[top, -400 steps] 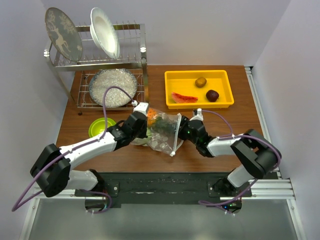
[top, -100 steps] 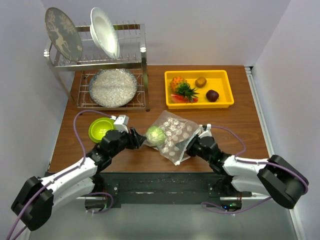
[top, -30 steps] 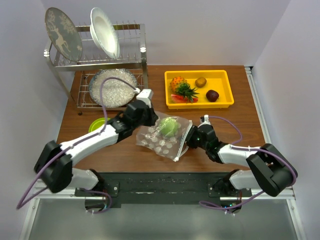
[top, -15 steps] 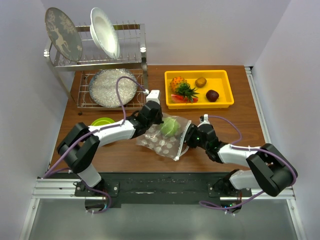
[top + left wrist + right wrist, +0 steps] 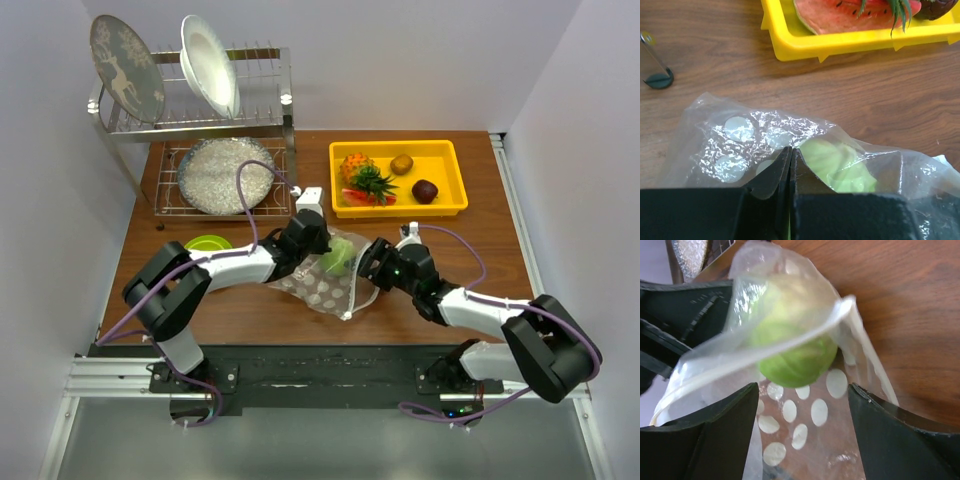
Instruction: Open the zip-top bag and remove the fake food
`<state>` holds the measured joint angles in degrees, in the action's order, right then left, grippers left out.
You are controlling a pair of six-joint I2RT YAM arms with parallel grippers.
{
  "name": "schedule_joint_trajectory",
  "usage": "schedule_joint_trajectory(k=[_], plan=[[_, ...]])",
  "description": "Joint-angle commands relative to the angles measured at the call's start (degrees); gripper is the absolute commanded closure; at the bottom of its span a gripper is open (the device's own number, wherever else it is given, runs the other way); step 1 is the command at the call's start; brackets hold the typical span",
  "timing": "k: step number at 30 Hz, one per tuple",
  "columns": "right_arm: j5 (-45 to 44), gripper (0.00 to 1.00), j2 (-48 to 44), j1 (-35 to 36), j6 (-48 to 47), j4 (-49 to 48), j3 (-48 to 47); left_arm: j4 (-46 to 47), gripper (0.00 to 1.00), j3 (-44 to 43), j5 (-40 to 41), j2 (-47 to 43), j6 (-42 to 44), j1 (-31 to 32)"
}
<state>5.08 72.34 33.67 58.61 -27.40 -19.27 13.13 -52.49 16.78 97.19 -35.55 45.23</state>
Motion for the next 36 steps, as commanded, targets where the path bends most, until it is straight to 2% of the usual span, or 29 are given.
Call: schedule_joint_trajectory(k=[1,13,25,27,30,31,32,34,36], plan=[[-1.13,0.24,0.26,0.08,-1.39,-1.69,-2.62,3.40,0.97,3.26,0.10,0.11,-2.85,1.00],[-0.51,0.15,5.80,2.19,-1.92,-3.45,-3.50,5.94,1.00,8.54,0.10,0.10,-6.20,3.02],[-1.83,0.15,8.70,3.24,-4.99,-1.35,-5.60,7.88,1.00,9.16,-0.34,4.06,-7.08,5.74],[-2.97,0.19,8.61,3.33,-5.26,-0.55,-6.22,7.71,1.00,9.68,0.27,4.06,-7.51,5.74],[-4.55,0.35,6.34,3.33,-5.79,1.29,-6.13,5.87,1.00,9.95,2.37,3.89,-8.13,5.74],[-4.99,0.46,5.37,3.33,-6.14,2.25,-6.13,4.47,1.00,10.12,2.99,3.80,-8.31,5.57],[-4.99,0.52,4.14,3.42,-6.23,4.26,-5.87,3.84,1.00,10.21,3.52,3.80,-8.57,5.48],[-6.57,0.60,0.01,3.42,-7.01,6.73,-5.69,2.43,1.00,10.48,4.14,3.89,-9.10,4.78],[-7.45,0.63,-2.62,3.42,-7.54,10.69,-5.78,2.08,1.00,11.26,4.40,3.71,-9.53,4.43]])
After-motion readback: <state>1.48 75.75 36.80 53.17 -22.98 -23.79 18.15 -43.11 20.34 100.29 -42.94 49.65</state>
